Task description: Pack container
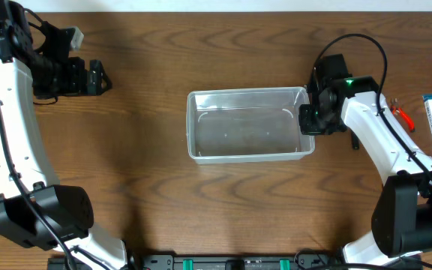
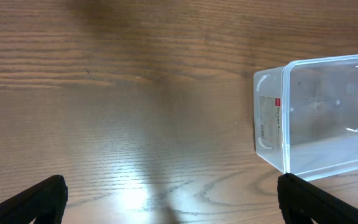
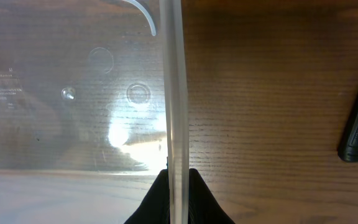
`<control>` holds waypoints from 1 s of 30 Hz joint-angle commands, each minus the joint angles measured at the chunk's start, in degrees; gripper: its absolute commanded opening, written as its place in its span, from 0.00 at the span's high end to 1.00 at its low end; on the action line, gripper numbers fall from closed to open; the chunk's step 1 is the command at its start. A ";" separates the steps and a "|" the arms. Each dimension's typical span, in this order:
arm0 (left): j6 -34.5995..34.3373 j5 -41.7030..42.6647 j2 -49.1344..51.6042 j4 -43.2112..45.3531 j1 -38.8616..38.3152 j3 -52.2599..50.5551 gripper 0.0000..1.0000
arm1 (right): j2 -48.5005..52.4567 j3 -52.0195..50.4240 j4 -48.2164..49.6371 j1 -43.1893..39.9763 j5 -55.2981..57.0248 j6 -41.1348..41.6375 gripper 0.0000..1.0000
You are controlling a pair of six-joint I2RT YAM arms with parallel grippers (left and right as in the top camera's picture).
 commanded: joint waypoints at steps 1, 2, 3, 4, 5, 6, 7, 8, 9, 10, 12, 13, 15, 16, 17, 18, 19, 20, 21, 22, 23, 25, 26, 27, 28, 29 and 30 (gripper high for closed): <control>0.57 -0.48 -0.20 -0.15 0.17 -0.24 0.02 | -1.33 -0.17 0.07 -0.17 0.07 -0.59 0.93; 0.55 -0.48 -0.20 -0.15 0.17 -0.24 0.02 | -1.33 -0.17 0.07 -0.17 0.09 -0.31 0.93; 0.55 -0.48 -0.20 -0.15 0.17 -0.24 0.02 | -1.33 -0.17 0.09 -0.17 0.07 -0.13 0.93; 0.57 -0.48 -0.20 -0.15 0.17 -0.24 0.02 | -1.33 -0.17 0.11 -0.17 0.09 0.04 0.94; 0.55 -0.48 -0.20 -0.15 0.17 -0.24 0.02 | -1.33 -0.17 0.13 -0.17 0.09 0.07 0.93; 0.55 -0.48 -0.20 -0.15 0.17 -0.24 0.02 | -1.33 -0.17 0.13 -0.17 0.09 0.24 0.93; 0.55 -0.48 -0.20 -0.15 0.17 -0.24 0.02 | -1.33 -0.17 0.13 -0.17 0.09 0.26 0.94; 0.55 -0.48 -0.20 -0.15 0.17 -0.24 0.02 | -1.33 -0.17 0.13 -0.17 0.11 0.37 0.94; 0.55 -0.48 -0.20 -0.15 0.17 -0.24 0.02 | -1.33 -0.17 0.13 -0.17 0.09 0.63 0.94; 0.55 -0.48 -0.20 -0.15 0.17 -0.24 0.02 | -1.33 -0.17 0.13 -0.17 0.11 0.87 0.95; 0.55 -0.48 -0.20 -0.15 0.17 -0.24 0.02 | -1.33 -0.17 0.13 -0.17 0.11 0.94 0.95; 0.55 -0.46 -0.20 -0.17 0.17 -0.24 0.02 | -1.33 -0.17 0.13 -0.17 0.13 1.22 0.96; 0.55 -0.48 -0.20 -0.15 0.17 -0.24 0.02 | -1.33 -0.17 0.11 -0.17 0.85 2.67 0.98; 0.55 -0.48 -0.20 -0.15 0.17 -0.24 0.02 | -1.33 -0.17 0.11 -0.17 0.94 2.84 0.98; 0.55 -0.48 -0.20 -0.17 0.17 -0.24 0.02 | -1.33 -0.17 0.13 -0.17 0.94 2.84 0.98; 0.55 -0.48 -0.20 -0.15 0.17 -0.24 0.02 | -1.33 -0.17 0.11 -0.17 0.94 2.82 0.98; 0.55 -0.48 -0.20 -0.15 0.17 -0.24 0.02 | -1.31 -0.17 0.11 -0.17 0.94 2.84 0.98; 0.55 -0.48 -0.20 -0.15 0.17 -0.24 0.02 | -1.33 -0.17 0.11 -0.17 0.94 2.84 0.98; 0.55 -0.48 -0.20 -0.15 0.17 -0.24 0.02 | -1.33 -0.17 0.11 -0.17 0.96 2.84 0.98; 0.55 -0.48 -0.20 -0.15 0.17 -0.24 0.02 | -1.33 -0.17 0.11 -0.17 0.96 2.91 0.98; 0.55 -0.48 -0.20 -0.15 0.17 -0.24 0.02 | -1.33 -0.17 0.11 -0.17 1.07 3.34 0.98; 0.55 -0.48 -0.20 -0.15 0.17 -0.24 0.02 | -1.33 -0.17 0.11 -0.17 1.40 4.33 0.98; 0.55 -0.48 -0.20 -0.15 0.17 -0.24 0.02 | -1.33 -0.17 0.13 -0.17 1.38 4.42 0.99; 0.55 -0.48 -0.20 -0.15 0.17 -0.24 0.02 | -1.33 -0.17 0.15 -0.17 1.36 4.42 0.98; 0.55 -0.48 -0.20 -0.15 0.17 -0.24 0.02 | -1.33 -0.17 0.13 -0.17 1.38 4.35 0.98; 0.55 -0.46 -0.20 -0.15 0.17 -0.24 0.02 | -1.33 -0.17 0.09 -0.17 1.38 4.33 0.98; 0.55 -0.48 -0.20 -0.15 0.17 -0.24 0.02 | -1.33 -0.17 0.09 -0.17 1.38 4.33 0.98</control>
